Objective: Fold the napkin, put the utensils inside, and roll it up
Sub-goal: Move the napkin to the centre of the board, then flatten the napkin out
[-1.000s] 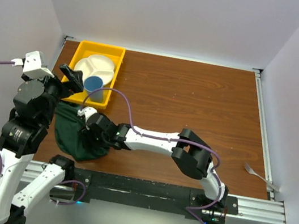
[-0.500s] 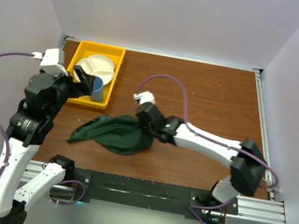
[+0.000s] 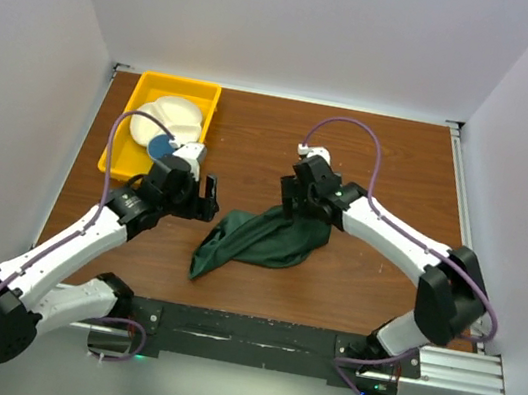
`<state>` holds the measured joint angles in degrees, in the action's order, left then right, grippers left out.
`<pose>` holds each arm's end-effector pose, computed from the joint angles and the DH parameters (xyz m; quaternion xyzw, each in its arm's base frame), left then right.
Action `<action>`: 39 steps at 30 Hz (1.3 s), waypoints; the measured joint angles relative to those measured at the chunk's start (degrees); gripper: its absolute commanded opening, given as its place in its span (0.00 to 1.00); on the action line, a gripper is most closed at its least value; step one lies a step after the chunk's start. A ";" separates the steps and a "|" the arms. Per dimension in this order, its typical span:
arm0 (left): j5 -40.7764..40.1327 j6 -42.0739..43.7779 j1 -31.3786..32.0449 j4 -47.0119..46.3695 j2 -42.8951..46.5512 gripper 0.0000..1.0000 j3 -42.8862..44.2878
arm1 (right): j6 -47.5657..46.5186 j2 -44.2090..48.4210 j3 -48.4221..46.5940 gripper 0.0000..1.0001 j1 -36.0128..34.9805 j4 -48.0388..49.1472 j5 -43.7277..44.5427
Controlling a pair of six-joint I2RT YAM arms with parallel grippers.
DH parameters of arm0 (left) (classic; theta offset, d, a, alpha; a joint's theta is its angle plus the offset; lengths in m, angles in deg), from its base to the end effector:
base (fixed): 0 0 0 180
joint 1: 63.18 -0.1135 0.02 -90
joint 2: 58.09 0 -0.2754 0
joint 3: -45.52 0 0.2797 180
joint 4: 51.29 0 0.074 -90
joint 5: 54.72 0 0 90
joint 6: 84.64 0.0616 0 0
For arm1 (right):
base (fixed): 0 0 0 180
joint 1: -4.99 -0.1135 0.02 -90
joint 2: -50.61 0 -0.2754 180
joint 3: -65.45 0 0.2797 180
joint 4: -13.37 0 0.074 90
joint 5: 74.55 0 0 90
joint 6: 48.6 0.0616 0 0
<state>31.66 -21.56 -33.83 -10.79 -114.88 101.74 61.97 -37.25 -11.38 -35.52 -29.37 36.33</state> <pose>0.2207 -0.1196 0.2521 0.0062 0.9098 -0.1698 0.3786 0.2895 0.2185 0.2291 -0.1063 0.9303 0.0070 0.3509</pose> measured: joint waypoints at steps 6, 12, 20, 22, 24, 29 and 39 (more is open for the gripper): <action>-2.49 -0.11 1.81 -3.56 -8.15 0.74 -3.58 | 1.86 -10.27 -8.87 0.85 -0.31 -0.33 -8.04; -3.65 -1.49 1.92 -1.73 -14.91 0.75 -3.78 | 13.57 -18.86 -18.75 0.86 -0.83 -6.23 -11.98; 1.11 -1.55 1.92 -5.75 -22.03 0.81 -3.41 | 25.09 -17.46 -13.05 0.96 -1.22 -12.83 -11.58; 1.49 -1.38 1.92 -6.71 -24.74 0.79 -3.34 | 26.16 -15.85 -10.08 0.95 -1.22 -14.19 -11.21; 1.90 -1.03 1.95 -8.24 -25.81 0.73 -2.62 | 26.82 -14.88 -8.68 0.94 -1.20 -15.54 -10.78; 3.52 -1.09 1.92 -11.80 -27.74 0.48 -1.88 | 27.02 -13.88 -6.32 0.84 -1.05 -15.17 -9.55; 9.66 0.57 1.92 -10.27 -33.11 0.03 2.64 | 23.93 -10.71 -1.86 0.19 2.89 -14.21 -7.85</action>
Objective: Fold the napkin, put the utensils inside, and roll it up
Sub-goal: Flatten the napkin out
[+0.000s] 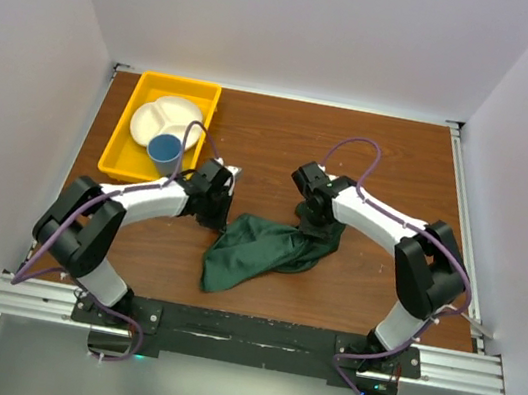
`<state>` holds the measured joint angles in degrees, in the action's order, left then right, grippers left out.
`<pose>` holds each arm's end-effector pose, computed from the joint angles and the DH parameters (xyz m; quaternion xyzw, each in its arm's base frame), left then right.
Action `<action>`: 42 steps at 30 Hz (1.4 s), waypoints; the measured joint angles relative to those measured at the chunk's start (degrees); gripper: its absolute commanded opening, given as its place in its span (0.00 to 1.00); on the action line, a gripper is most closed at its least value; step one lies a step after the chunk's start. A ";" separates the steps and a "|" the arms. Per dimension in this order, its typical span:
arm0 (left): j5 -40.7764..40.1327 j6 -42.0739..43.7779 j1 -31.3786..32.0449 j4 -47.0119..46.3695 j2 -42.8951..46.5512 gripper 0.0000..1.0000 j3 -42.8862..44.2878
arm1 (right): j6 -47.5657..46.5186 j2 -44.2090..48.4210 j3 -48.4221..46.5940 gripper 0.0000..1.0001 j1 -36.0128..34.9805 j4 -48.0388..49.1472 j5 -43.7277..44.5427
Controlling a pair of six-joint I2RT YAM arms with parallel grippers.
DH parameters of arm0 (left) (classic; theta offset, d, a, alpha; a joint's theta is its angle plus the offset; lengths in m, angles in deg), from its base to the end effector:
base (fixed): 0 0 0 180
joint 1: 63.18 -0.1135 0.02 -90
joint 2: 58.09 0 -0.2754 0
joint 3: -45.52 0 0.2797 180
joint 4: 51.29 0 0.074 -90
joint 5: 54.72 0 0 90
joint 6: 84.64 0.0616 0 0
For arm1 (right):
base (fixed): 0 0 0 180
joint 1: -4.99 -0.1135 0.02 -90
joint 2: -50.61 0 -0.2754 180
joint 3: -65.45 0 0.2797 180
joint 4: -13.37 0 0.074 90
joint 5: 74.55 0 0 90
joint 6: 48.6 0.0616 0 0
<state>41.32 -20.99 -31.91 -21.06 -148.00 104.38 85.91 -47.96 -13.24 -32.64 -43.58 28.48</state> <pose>0.2737 -0.1738 0.1260 0.0546 0.9660 -0.1641 0.1924 0.2893 0.2055 0.1602 0.0722 0.9844 -0.0101 0.1599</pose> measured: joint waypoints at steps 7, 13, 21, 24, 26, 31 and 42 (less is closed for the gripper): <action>0.39 0.42 -0.22 9.73 -2.75 0.00 13.97 | -10.40 -2.89 -14.84 0.00 0.76 -4.50 5.66; -0.61 -0.94 -3.45 16.35 -8.22 0.00 43.74 | -18.84 -9.97 -48.48 0.00 6.67 -11.41 10.08; -3.34 -2.67 -6.45 16.81 -3.17 0.00 56.72 | -21.53 14.80 -40.76 0.00 7.65 -10.78 12.98; -3.74 -3.13 -6.34 15.63 2.89 0.00 44.28 | -18.36 29.90 -21.18 0.02 7.32 -10.08 11.82; -3.78 -3.19 -6.43 15.65 4.31 0.00 36.04 | -14.36 37.59 -8.33 0.33 7.34 -12.04 9.42; -3.89 -2.47 -6.40 17.79 -1.75 0.45 20.74 | -5.44 37.07 13.07 0.88 7.30 -17.66 4.76; -5.60 -0.09 -1.88 17.46 6.45 0.59 14.97 | -13.49 18.38 -1.16 0.62 8.55 -12.41 1.16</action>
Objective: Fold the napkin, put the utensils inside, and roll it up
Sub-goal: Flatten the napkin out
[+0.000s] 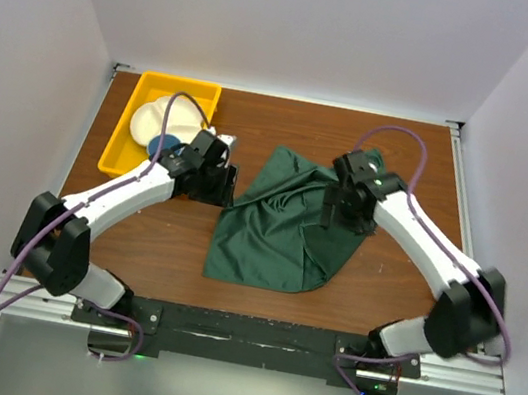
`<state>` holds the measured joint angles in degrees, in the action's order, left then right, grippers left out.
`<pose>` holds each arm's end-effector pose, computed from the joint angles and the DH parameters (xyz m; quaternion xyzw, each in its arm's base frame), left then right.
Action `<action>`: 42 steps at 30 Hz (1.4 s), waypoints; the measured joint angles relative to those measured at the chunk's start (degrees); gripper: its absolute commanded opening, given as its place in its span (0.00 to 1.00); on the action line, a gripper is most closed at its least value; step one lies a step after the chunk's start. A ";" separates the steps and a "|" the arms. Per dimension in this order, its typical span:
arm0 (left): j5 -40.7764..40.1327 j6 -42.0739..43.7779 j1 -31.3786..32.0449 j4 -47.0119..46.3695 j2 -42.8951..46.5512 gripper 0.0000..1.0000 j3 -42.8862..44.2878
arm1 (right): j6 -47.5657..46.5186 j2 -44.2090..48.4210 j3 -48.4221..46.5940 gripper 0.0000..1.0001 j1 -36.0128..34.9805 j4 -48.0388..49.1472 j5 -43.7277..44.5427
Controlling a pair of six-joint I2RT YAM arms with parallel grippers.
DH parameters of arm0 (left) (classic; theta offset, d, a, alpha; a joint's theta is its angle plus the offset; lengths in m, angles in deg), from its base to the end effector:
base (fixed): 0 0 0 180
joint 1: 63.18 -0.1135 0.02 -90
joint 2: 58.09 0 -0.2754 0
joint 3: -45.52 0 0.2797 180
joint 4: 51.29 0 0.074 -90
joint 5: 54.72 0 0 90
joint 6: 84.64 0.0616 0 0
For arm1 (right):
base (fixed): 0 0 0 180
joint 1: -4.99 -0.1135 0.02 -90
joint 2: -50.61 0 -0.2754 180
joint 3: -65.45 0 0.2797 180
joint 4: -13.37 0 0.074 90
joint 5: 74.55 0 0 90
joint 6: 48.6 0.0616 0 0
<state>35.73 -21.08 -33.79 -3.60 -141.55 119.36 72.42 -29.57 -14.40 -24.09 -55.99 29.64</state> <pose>0.2939 -0.1661 0.2262 0.0258 0.9592 -0.1351 0.2469 0.2688 0.1322 0.2578 0.0383 0.9763 -0.0176 0.2123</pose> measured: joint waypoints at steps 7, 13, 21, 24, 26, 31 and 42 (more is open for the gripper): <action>6.67 -1.97 1.31 -4.46 -1.84 0.56 -8.24 | -5.09 -22.01 -6.97 0.58 -0.11 9.42 -9.25; 10.27 -2.58 1.90 -7.63 -2.36 0.56 -8.33 | -6.93 -25.53 -7.13 0.64 -0.48 12.48 -12.28; 11.63 -2.56 1.90 -8.17 -2.03 0.56 -8.33 | -7.80 -29.53 -8.83 0.50 -0.66 14.84 -12.37; 11.61 -2.56 1.90 -8.28 -1.81 0.56 -8.33 | -7.69 -30.16 -8.81 0.45 -0.92 14.99 -12.00; 11.56 -2.54 1.90 -8.28 -1.81 0.56 -8.33 | -7.50 -30.16 -8.81 0.42 -1.09 15.06 -11.45; 11.41 -2.54 1.90 -8.26 -1.81 0.56 -8.33 | -7.10 -30.01 -8.68 0.18 -1.40 15.21 -10.40; 11.06 -2.54 1.92 -8.39 -2.10 0.56 -8.33 | -1.20 -15.30 -1.22 0.00 -1.36 10.62 -3.76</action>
<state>46.79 -23.61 -31.87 -11.99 -143.65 111.03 71.22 -44.87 -15.62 -25.44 -45.37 25.88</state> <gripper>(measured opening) 0.562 0.007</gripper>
